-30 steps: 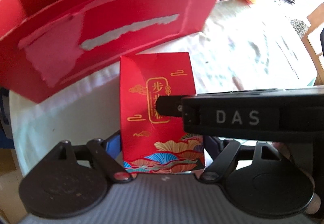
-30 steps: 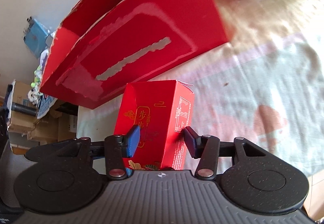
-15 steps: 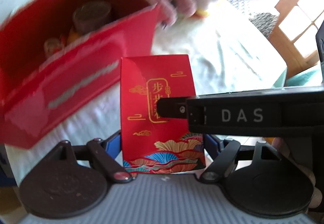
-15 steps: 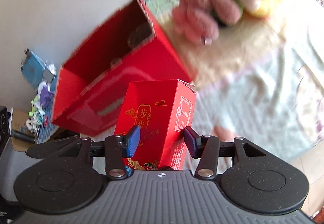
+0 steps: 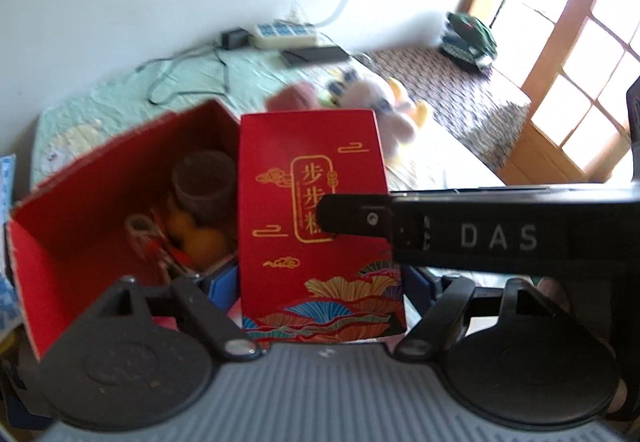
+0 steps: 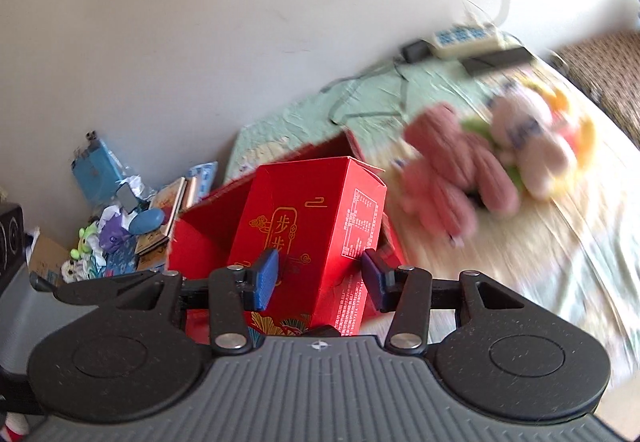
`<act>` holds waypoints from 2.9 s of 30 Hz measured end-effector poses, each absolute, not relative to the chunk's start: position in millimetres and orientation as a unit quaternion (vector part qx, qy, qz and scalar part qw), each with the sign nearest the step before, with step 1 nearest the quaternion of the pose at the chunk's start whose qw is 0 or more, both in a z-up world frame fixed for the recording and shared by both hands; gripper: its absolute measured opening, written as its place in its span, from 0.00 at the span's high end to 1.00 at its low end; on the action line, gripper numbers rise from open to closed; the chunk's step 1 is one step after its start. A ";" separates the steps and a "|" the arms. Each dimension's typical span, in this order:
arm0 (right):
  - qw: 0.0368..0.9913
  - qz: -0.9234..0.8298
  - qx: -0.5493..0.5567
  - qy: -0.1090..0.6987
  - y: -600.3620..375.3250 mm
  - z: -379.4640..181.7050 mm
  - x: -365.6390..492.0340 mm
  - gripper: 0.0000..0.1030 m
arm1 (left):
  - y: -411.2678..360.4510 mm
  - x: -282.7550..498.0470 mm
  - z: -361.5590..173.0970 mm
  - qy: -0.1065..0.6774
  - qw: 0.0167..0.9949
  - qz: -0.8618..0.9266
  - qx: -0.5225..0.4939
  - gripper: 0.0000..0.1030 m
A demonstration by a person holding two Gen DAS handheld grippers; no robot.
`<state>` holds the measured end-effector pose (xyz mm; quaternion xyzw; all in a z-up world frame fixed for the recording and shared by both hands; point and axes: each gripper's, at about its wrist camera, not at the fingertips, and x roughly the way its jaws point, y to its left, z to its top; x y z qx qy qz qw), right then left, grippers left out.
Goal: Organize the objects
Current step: 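Lift the gift box with the right gripper and carry it over the red box, then lower the gift box into the red box beside the sandals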
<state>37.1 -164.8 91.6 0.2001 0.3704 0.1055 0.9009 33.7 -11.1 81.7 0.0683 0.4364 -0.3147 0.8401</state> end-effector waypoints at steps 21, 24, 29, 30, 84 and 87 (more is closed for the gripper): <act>0.828 0.300 0.122 0.458 -74.1 34.6 172.1 0.56 | 63.2 133.9 42.4 0.498 0.863 -0.087 0.008 0.23; 0.809 0.312 0.119 0.484 -65.9 18.7 182.0 0.56 | 67.7 139.5 23.6 0.519 0.852 -0.064 0.006 0.23; 0.774 0.328 0.125 0.527 -55.6 -3.9 198.0 0.56 | 73.5 148.2 -3.9 0.546 0.837 -0.033 0.009 0.23; 0.768 0.331 0.126 0.534 -54.6 -7.2 200.2 0.56 | 74.3 149.7 -7.6 0.550 0.835 -0.029 0.010 0.23; 0.749 0.344 0.133 0.550 -51.2 -23.0 207.4 0.89 | 59.2 142.6 -29.7 0.556 0.827 0.083 0.018 0.23; 0.755 0.334 0.136 0.547 -52.5 -24.1 209.2 0.88 | 62.0 140.9 -30.9 0.556 0.827 0.083 0.013 0.24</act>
